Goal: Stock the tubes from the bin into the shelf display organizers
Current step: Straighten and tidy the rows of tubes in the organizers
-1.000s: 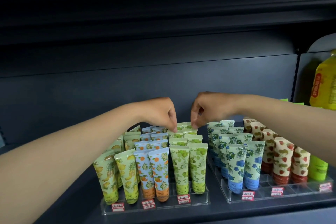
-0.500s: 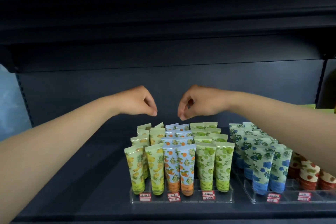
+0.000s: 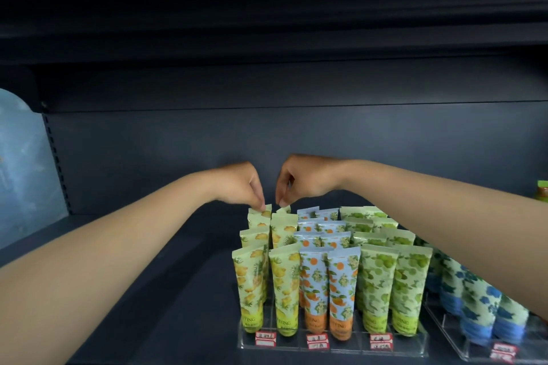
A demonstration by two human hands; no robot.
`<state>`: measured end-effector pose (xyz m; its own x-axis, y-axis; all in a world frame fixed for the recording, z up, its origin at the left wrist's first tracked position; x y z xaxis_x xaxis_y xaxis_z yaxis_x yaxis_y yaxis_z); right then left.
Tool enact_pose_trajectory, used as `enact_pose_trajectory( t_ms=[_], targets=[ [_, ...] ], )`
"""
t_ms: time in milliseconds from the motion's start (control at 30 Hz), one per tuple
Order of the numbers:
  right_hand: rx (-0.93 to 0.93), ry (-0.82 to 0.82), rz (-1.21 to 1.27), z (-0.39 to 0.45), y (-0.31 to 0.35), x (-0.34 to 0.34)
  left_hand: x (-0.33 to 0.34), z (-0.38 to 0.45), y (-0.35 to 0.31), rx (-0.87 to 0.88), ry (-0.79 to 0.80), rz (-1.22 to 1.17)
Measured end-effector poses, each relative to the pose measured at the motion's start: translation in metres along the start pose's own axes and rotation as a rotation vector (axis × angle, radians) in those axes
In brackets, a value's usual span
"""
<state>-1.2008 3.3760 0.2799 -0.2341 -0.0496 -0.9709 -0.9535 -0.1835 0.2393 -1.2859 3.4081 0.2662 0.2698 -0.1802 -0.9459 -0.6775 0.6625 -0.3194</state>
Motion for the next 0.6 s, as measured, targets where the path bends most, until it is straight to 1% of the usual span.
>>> enact_pose_trajectory(
  t_ms=[367, 500, 600],
  targets=[
    [0.002, 0.094, 0.025, -0.0005, -0.0051, 0.0030, 0.0025, 0.0021, -0.0089, 0.074, -0.027, 0.020],
    [-0.004, 0.043, 0.021, 0.0003, -0.0047, 0.0047, 0.0002, 0.0019, -0.0092, 0.082, -0.021, 0.005],
    [-0.001, 0.008, 0.022, 0.0001, -0.0047, 0.0038, -0.0020, 0.0029, -0.0080, 0.091, -0.015, 0.045]
  ],
)
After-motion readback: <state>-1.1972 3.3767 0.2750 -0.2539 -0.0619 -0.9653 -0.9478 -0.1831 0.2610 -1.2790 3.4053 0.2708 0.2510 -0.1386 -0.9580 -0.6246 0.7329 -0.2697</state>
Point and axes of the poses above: each hand's wrist, its own z-axis towards the middle knuckle, its own x-axis out of the palm, y = z × x, the point moved 8 cm from there along z, towards the middle knuckle, and after that the axes turned 8 degrees about x, right-handed, at the moved point
